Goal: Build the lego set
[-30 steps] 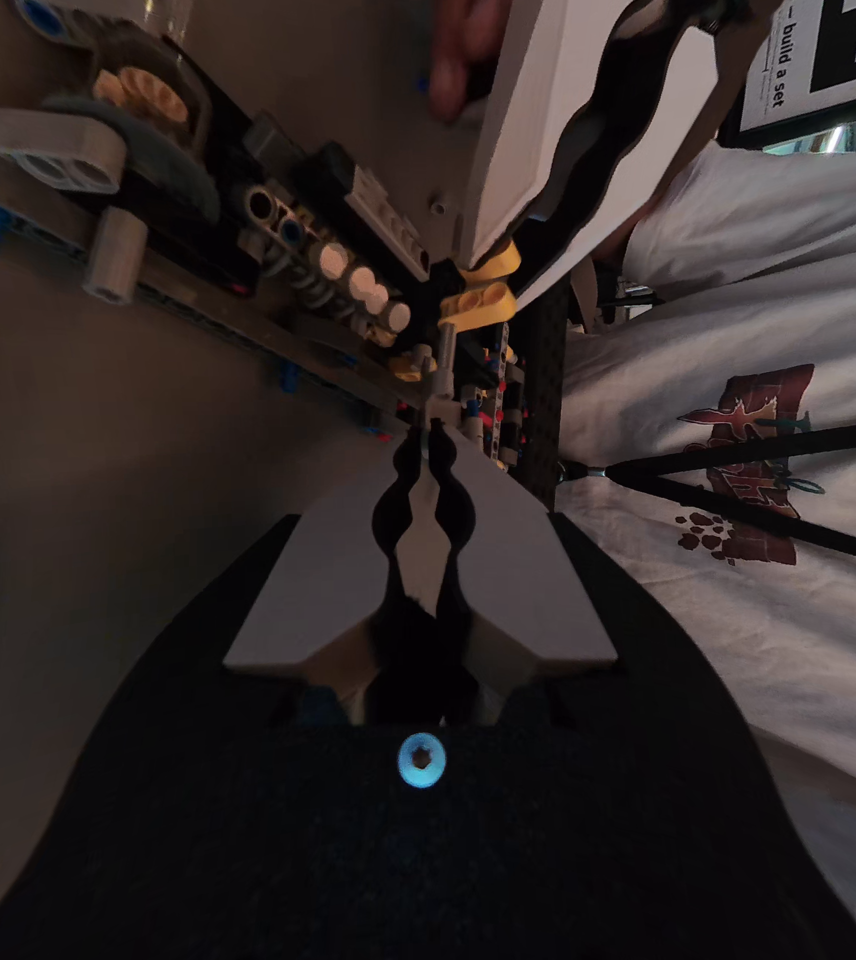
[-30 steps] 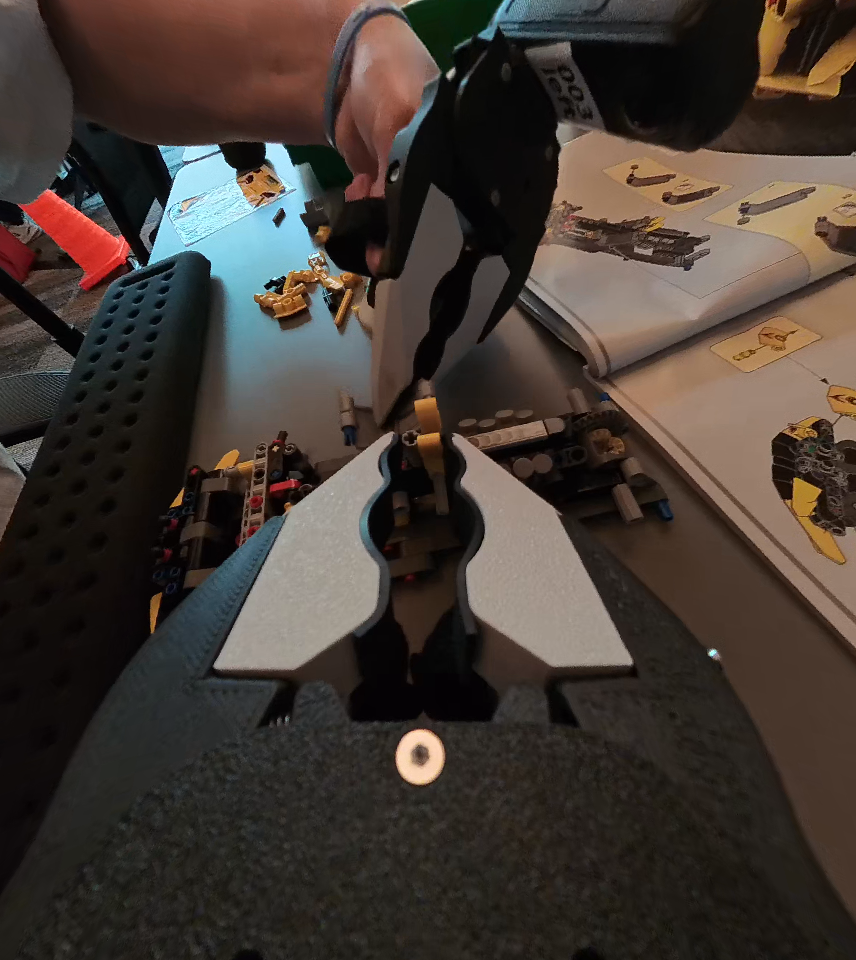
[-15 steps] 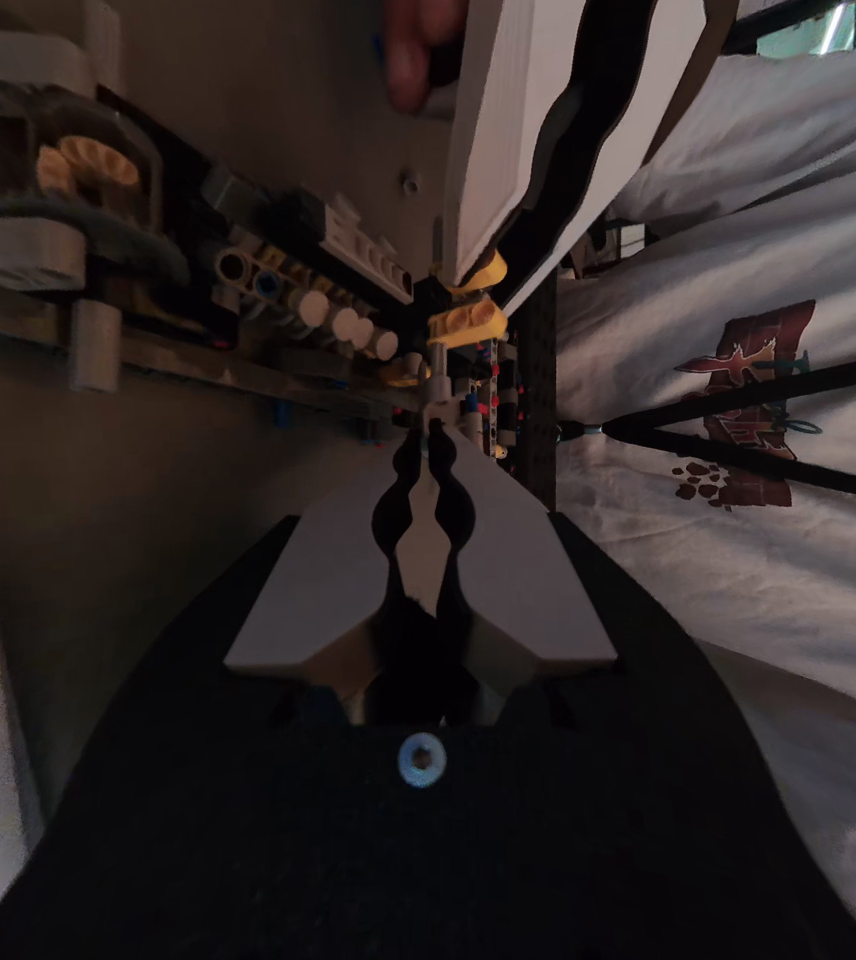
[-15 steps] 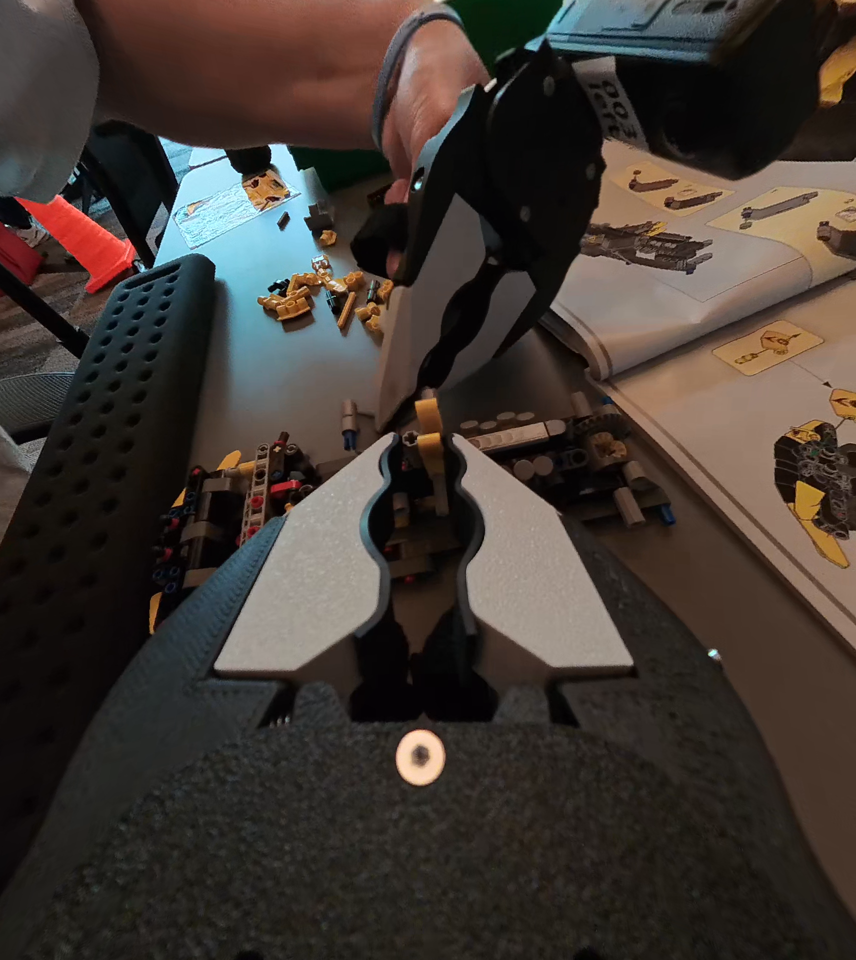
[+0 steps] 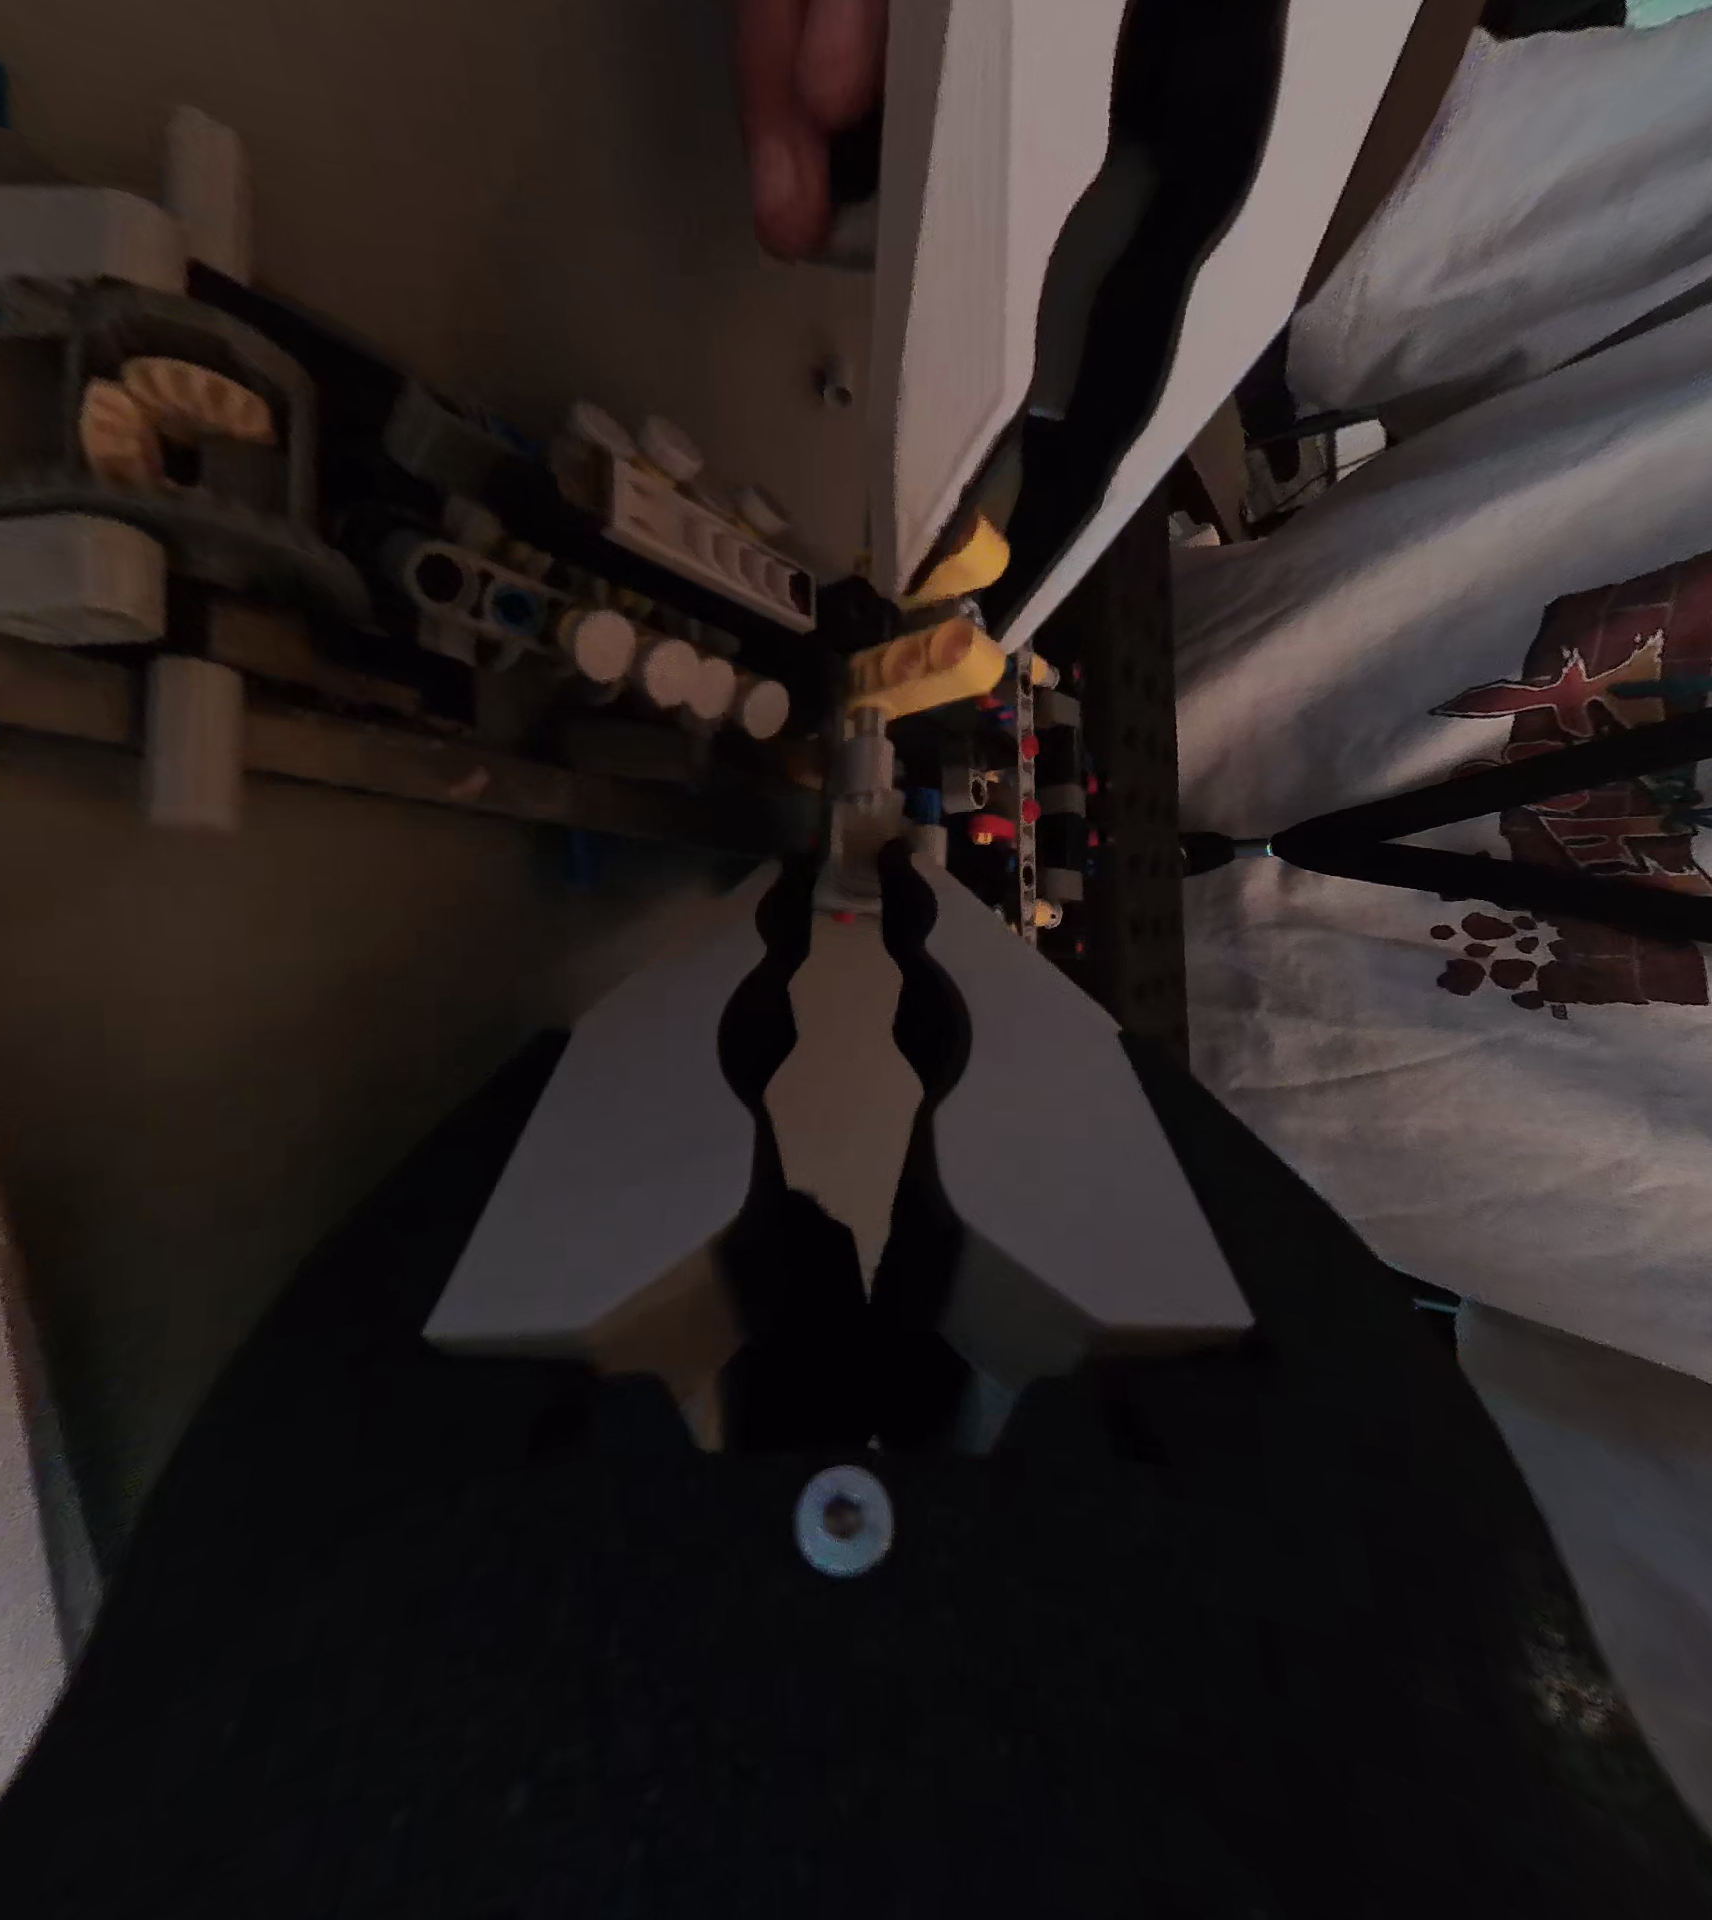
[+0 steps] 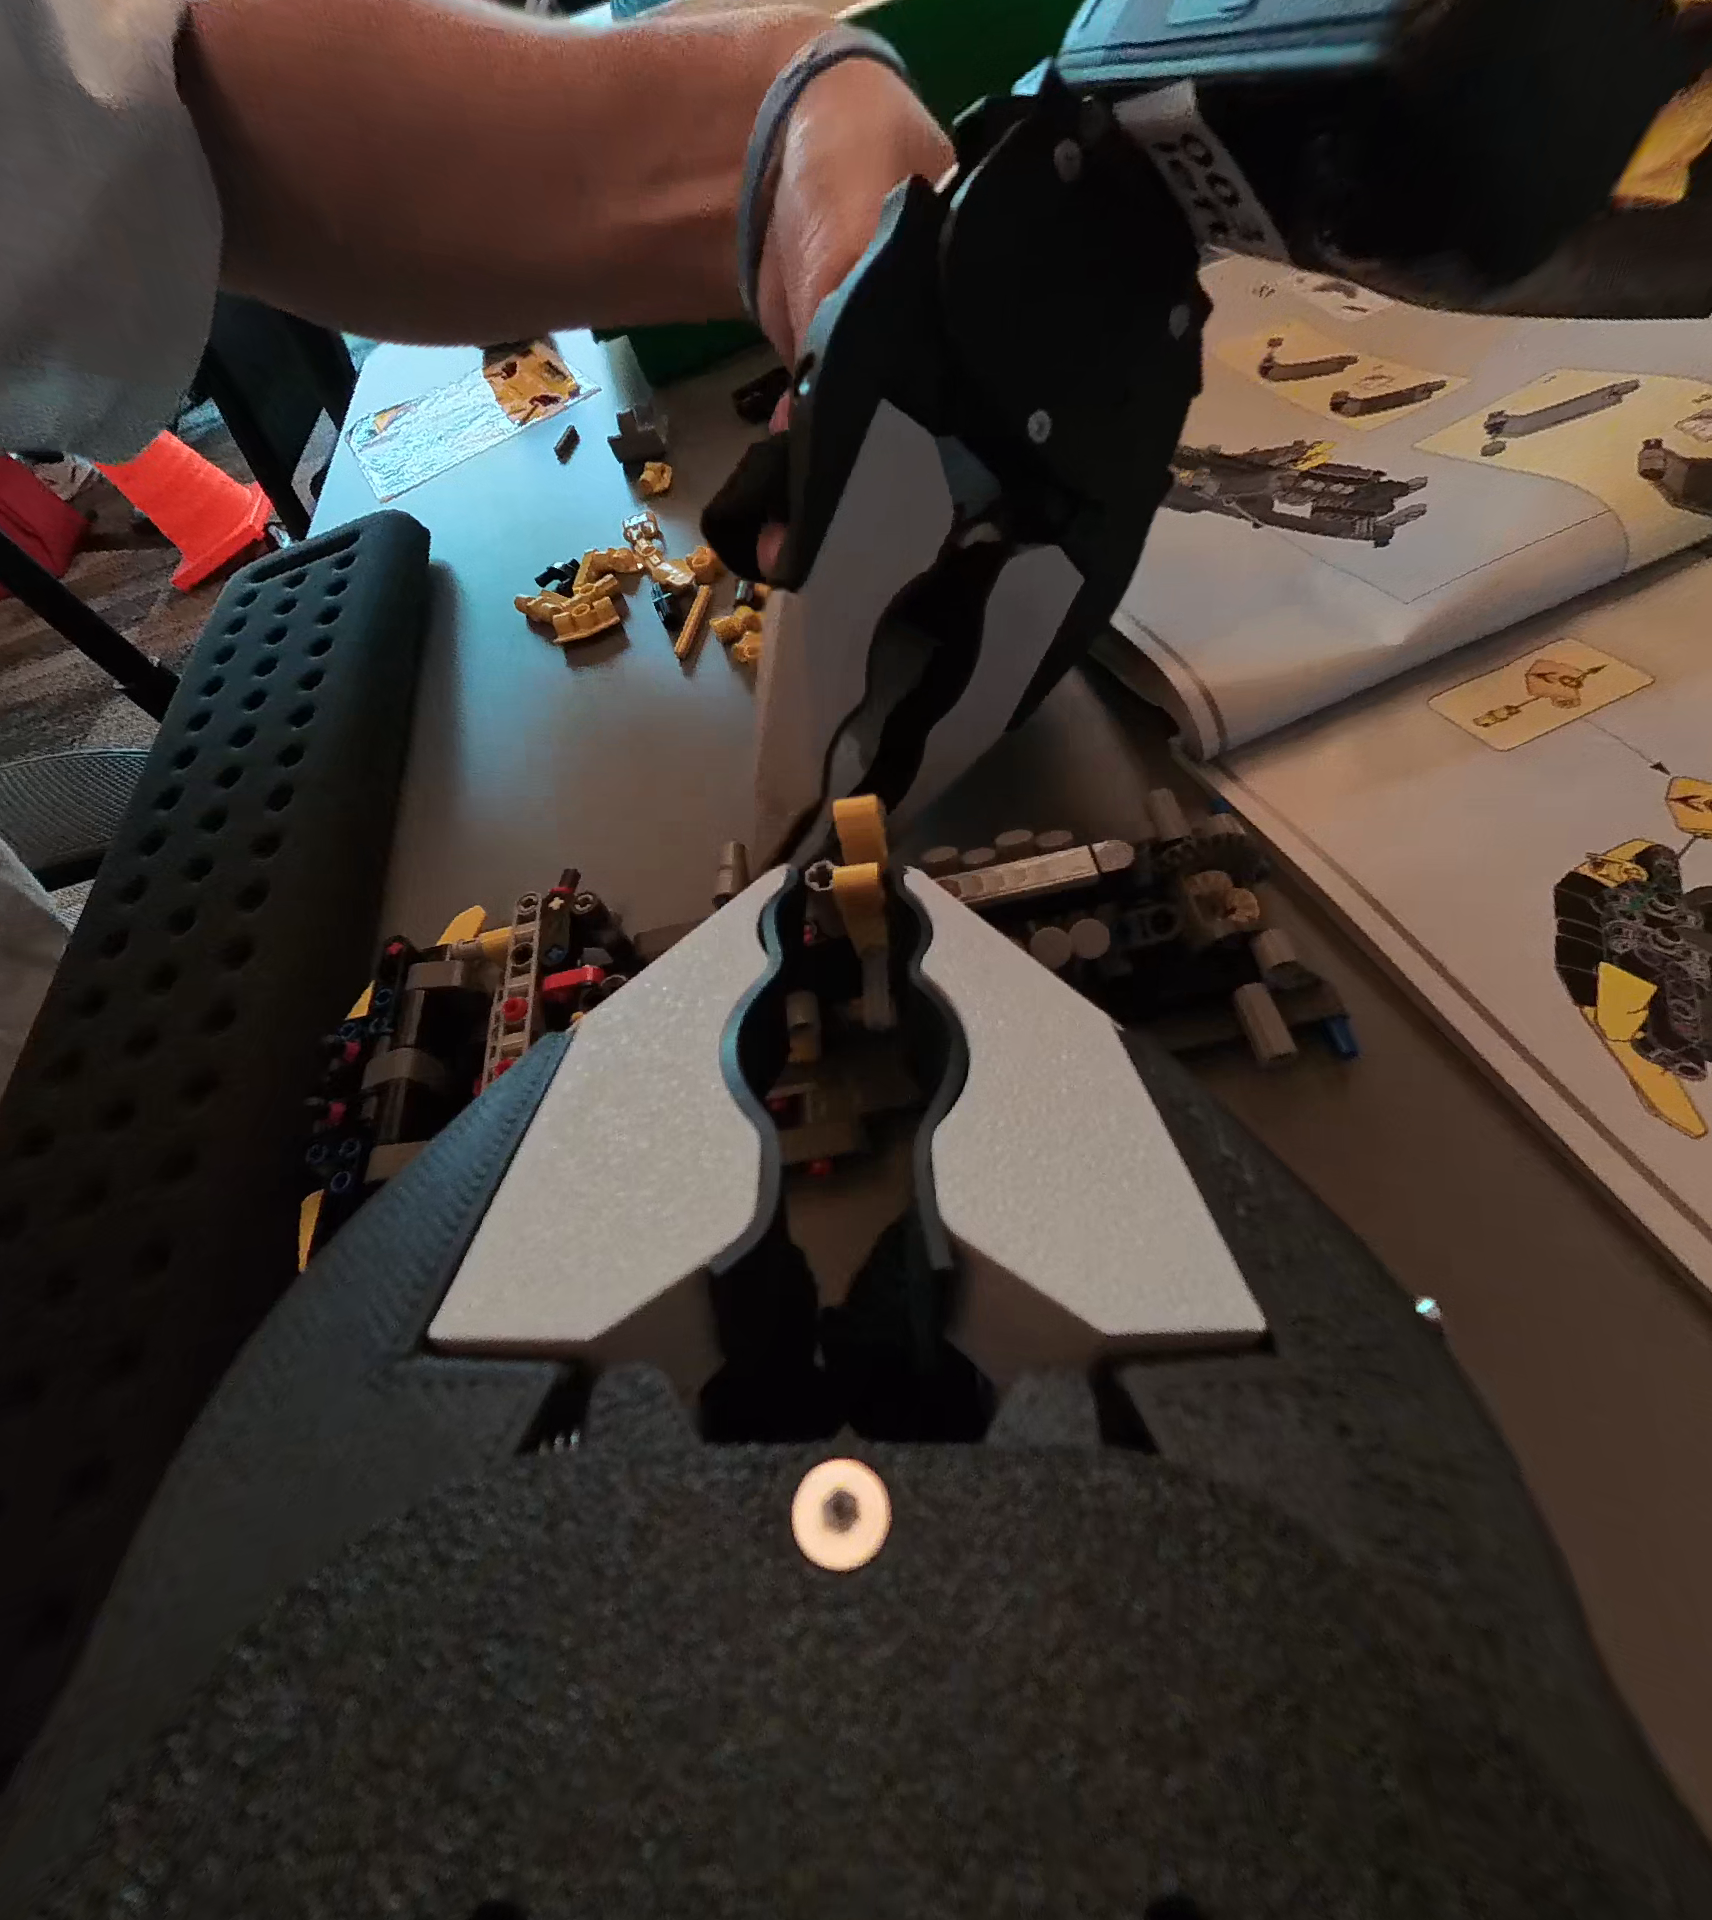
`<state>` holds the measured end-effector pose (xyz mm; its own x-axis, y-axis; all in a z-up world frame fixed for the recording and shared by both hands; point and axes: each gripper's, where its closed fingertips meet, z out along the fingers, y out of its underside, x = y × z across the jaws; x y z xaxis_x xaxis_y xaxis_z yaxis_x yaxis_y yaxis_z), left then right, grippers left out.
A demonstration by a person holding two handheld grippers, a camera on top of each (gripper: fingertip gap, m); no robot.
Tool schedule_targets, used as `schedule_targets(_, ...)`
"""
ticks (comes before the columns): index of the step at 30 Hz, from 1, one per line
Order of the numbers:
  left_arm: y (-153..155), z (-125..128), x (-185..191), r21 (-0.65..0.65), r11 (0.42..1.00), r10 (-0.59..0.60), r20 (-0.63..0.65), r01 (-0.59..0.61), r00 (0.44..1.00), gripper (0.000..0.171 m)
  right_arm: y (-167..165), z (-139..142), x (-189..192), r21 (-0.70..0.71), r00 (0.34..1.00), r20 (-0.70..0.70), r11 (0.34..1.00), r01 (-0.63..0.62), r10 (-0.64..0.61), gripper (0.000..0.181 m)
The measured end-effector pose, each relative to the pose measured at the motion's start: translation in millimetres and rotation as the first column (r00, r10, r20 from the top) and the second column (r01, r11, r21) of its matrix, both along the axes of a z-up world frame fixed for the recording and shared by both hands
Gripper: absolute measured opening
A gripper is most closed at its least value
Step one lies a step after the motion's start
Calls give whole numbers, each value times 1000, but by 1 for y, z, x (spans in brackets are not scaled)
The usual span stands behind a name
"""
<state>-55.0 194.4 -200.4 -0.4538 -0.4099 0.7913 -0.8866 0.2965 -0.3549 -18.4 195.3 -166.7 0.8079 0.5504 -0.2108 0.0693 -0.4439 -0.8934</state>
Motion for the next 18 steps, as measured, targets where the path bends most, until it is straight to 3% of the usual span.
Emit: schedule_targets(18, -4, 3, 6, -87, 972, 226, 75, -219, 971, 1, 0, 0, 0, -3, 1000, -28, 1000, 0, 0, 14)
